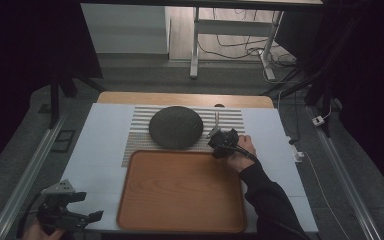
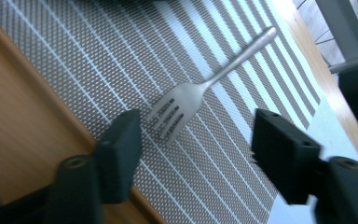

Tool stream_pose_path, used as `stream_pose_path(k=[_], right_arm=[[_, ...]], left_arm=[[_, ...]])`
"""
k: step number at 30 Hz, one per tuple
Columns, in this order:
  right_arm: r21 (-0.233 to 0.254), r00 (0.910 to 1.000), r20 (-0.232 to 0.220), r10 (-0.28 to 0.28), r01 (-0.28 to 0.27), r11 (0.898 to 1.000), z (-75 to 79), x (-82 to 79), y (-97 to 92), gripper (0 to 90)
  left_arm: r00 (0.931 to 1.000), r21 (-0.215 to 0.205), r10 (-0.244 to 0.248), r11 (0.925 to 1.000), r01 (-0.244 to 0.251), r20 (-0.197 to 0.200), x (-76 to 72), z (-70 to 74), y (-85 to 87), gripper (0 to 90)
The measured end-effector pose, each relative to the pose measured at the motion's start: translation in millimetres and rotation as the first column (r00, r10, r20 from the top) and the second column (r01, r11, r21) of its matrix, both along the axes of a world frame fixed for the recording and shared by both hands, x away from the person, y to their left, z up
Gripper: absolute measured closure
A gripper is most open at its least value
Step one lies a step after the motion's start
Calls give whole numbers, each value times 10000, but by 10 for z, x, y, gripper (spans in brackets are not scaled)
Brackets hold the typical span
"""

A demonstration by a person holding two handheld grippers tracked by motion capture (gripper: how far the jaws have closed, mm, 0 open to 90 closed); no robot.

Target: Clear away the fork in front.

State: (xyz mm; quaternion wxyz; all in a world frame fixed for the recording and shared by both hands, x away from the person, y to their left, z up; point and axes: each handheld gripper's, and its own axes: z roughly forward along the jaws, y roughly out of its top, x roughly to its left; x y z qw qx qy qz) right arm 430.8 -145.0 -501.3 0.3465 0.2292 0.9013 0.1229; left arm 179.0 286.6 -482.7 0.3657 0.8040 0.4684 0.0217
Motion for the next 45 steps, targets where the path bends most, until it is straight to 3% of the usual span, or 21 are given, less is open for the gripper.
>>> stream_pose_path(k=[2, 4, 7, 10, 12, 13, 16, 18, 19, 20, 23, 25, 27, 35, 38, 45], right_arm=[[-410, 9996, 23, 295, -294, 9987, -44, 7, 47, 448], [-1356, 9968, 119, 786, -762, 9878, -122, 14, 120, 576], [-2147, 9921, 361, 1204, -1100, 9705, -185, 4, 177, 690], [-2511, 9886, 429, 1446, -1294, 9593, -221, 9, 202, 778], [-3182, 9840, 634, 1663, -1380, 9379, -275, -12, 228, 871], [-3486, 9809, 996, 1672, -1230, 9292, -282, -29, 235, 882], [-3345, 9811, 805, 1762, -1399, 9319, -248, -18, 225, 887], [-3400, 9798, 1009, 1725, -1289, 9315, -236, -29, 214, 888], [-3326, 9822, 803, 1695, -1339, 9335, -215, -32, 204, 889], [-3415, 9791, 1022, 1761, -1317, 9306, -204, -39, 192, 889], [-3091, 9814, 771, 1759, -1442, 9400, -143, -58, 148, 889], [-3075, 9817, 854, 1701, -1364, 9417, -95, -90, 126, 889], [-2552, 9823, 689, 1741, -1514, 9550, -56, -120, 102, 889], [-1941, 9826, 502, 1788, -1660, 9668, 89, -313, 63, 889], [-1342, 9840, 392, 1736, -1670, 9768, 141, -386, 34, 889], [-17, 9864, 108, 1638, -1638, 9865, 286, -535, -39, 889]], left_arm=[[10000, 10, -10, 10000, 10, -5, 0, 0, -1, 20], [10000, 17, -27, 10000, 27, -18, 1, 0, -3, 20], [10000, 21, -40, 10000, 40, -25, 1, -1, -4, 21], [10000, 30, -49, 10000, 49, -37, 3, -2, -5, 21], [10000, 38, -66, 10000, 66, -36, 3, -2, -6, 21], [10000, 42, -72, 10000, 72, -39, 3, -2, -6, 21], [10000, 49, -81, 10000, 81, -42, 3, -1, -8, 21], [10000, 63, -82, 9999, 82, -30, 2, -1, -10, 21], [10000, 61, -82, 9999, 82, -23, 1, 0, -11, 21], [10000, 81, -75, 9999, 75, -12, 1, 1, -13, 21], [9999, 204, -104, 9997, 103, 67, -6, 7, -27, 21], [9997, 321, -151, 9994, 145, 167, -14, 12, -42, 20], [9996, 398, -151, 9991, 142, 232, -19, 14, -53, 16], [9995, 42, -69, 10000, 68, 315, -23, 27, -20, 0], [9992, -194, 19, 9998, -11, 398, -23, 34, -1, 0], [9979, -685, 27, 9976, 18, 650, -22, 64, 17, 0]])
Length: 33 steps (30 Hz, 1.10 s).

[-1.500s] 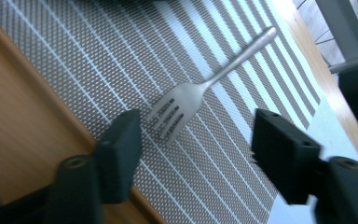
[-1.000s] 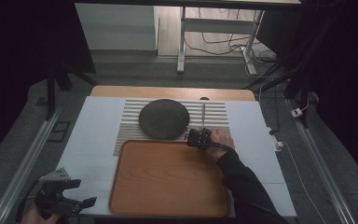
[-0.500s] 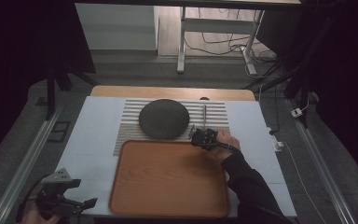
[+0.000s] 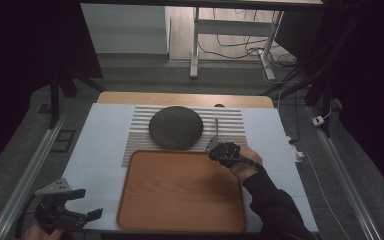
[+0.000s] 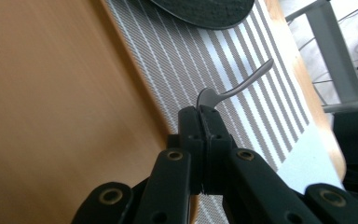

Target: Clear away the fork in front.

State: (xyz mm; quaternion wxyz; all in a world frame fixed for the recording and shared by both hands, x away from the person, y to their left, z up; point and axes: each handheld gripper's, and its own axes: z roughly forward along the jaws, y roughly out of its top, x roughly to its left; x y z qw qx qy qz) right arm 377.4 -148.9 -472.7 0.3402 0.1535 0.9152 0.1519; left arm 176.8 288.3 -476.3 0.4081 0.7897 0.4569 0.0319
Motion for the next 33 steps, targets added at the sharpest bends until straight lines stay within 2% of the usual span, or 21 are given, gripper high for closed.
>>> stream_pose_path(k=[1, 4, 6, 8, 12, 18, 21, 24, 27, 31, 33], right_arm=[[172, 10000, 11, -18, 18, 9998, 15, -25, -13, 889], [717, 9995, -329, 16, 7, 9974, 69, -106, -69, 889], [1225, 9983, -568, 116, -46, 9925, 111, -201, -138, 889], [1351, 9974, -696, 187, -92, 9908, 131, -231, -166, 890], [2178, 9946, -983, 344, -122, 9759, 206, -332, -266, 890], [3555, 9869, -1481, 647, -80, 9346, 299, -482, -423, 890], [4140, 9790, -1892, 752, 101, 9102, 316, -551, -488, 890], [4633, 9712, -2160, 1007, 112, 8861, 333, -599, -558, 890], [5178, 9633, -2384, 1233, 187, 8553, 355, -653, -615, 890], [5719, 9513, -2605, 1648, 145, 8202, 376, -728, -675, 891], [5883, 9457, -2679, 1842, 92, 8086, 382, -769, -692, 891]], left_arm=[[10000, -50, -24, 10000, 24, 29, 0, 5, -1, 0], [9999, -15, -46, 10000, 46, 131, -1, 16, -17, 0], [9998, 14, -104, 9999, 104, 163, 2, 18, -34, 0], [9995, 45, -199, 9998, 198, 239, 6, 20, -64, 0], [9976, 91, -545, 9985, 542, 427, 26, 33, -136, 0], [9906, 240, -1201, 9926, 1188, 659, 78, 31, -246, 0], [9857, 220, -1449, 9894, 1435, 859, 103, 38, -293, 0], [9820, 234, -1553, 9878, 1537, 1071, 135, 57, -331, 0], [9801, 295, -1622, 9867, 1599, 1140, 178, 71, -374, 0], [9715, 342, -2003, 9797, 1975, 1271, 244, 72, -459, 0], [9658, 492, -2211, 9751, 2163, 1354, 274, 78, -514, 0]])
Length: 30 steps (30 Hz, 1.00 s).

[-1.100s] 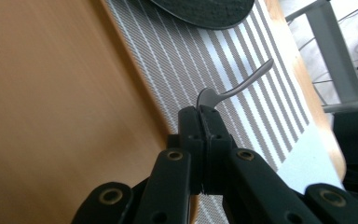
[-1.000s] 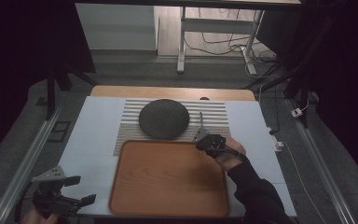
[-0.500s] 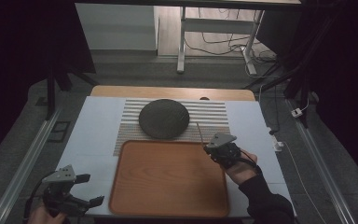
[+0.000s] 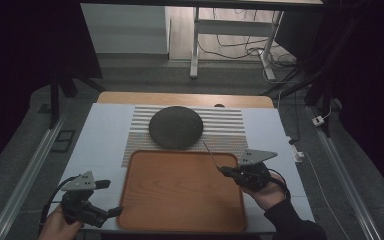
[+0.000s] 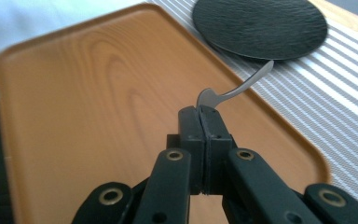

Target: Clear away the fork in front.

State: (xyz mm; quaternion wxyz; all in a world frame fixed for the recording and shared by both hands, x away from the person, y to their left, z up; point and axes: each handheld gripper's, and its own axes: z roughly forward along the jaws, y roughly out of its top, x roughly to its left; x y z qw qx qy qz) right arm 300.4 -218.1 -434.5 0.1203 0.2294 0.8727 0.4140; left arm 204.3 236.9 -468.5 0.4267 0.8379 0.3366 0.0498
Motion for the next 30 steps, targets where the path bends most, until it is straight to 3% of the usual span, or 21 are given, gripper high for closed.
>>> stream_pose_path(k=[8, 14, 21, 30], right_arm=[[923, 9961, -473, 742, -696, 9933, 20, -173, -21, 891], [1327, 9908, -696, 1159, -1060, 9855, 21, -279, -20, 891], [1509, 9828, -927, 1599, -1449, 9779, 1, -395, 20, 891], [1793, 9650, -1173, 2346, -2118, 9607, -7, -528, 128, 891]], left_arm=[[9976, 99, -680, 9976, 678, 151, 149, 34, -196, 0], [9956, 334, -933, 9951, 930, 94, 291, 44, -322, 0], [9932, 543, -1147, 9918, 1158, -219, 410, 37, -461, 0], [9870, 620, -1589, 9851, 1602, -262, 567, 70, -664, 1]])
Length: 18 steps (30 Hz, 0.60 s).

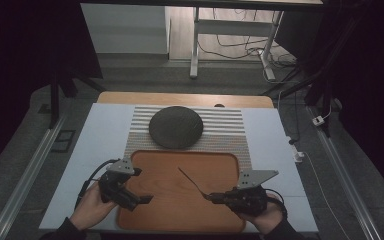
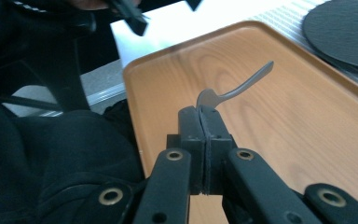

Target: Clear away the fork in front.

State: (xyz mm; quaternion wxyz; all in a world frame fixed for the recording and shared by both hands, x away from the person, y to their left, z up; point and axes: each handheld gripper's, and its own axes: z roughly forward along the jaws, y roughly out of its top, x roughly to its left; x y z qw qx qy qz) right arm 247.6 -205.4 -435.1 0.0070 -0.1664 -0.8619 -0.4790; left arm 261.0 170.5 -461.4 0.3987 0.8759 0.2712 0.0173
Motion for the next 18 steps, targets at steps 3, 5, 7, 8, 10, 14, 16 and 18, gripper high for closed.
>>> stream_pose_path(k=[3, 5, 7, 8, 10, 14, 16, 18], right_arm=[[45, 9997, -48, 251, -251, 9997, 3, -25, 30, 891], [131, 9991, -71, 417, -416, 9990, 5, -41, 52, 891], [191, 9983, -104, 582, -580, 9981, 9, -54, 73, 891], [216, 9975, -155, 691, -688, 9974, 11, -60, 83, 891], [266, 9955, -183, 934, -929, 9953, 14, -72, 110, 891], [309, 9892, -189, 1453, -1446, 9890, 24, -103, 171, 891], [335, 9852, -204, 1704, -1697, 9849, 31, -120, 199, 891], [332, 9803, -191, 1965, -1958, 9801, 38, -135, 224, 891]], left_arm=[[9997, 79, -235, 9997, 235, 3, 62, -4, -79, 3], [9989, 194, -465, 9987, 465, 17, 103, -17, -130, 3], [9976, 398, -677, 9969, 672, 111, 134, -31, -184, 2], [9969, 484, -771, 9959, 763, 155, 149, -37, -209, 1], [9950, 532, -988, 9938, 978, 158, 182, -46, -255, 0], [9885, 708, -1492, 9866, 1473, 230, 210, -65, -353, 12], [9828, 1011, -1812, 9790, 1768, 358, 208, -78, -401, 35], [9748, 1336, -2187, 9682, 2113, 433, 198, -92, -444, 65]])
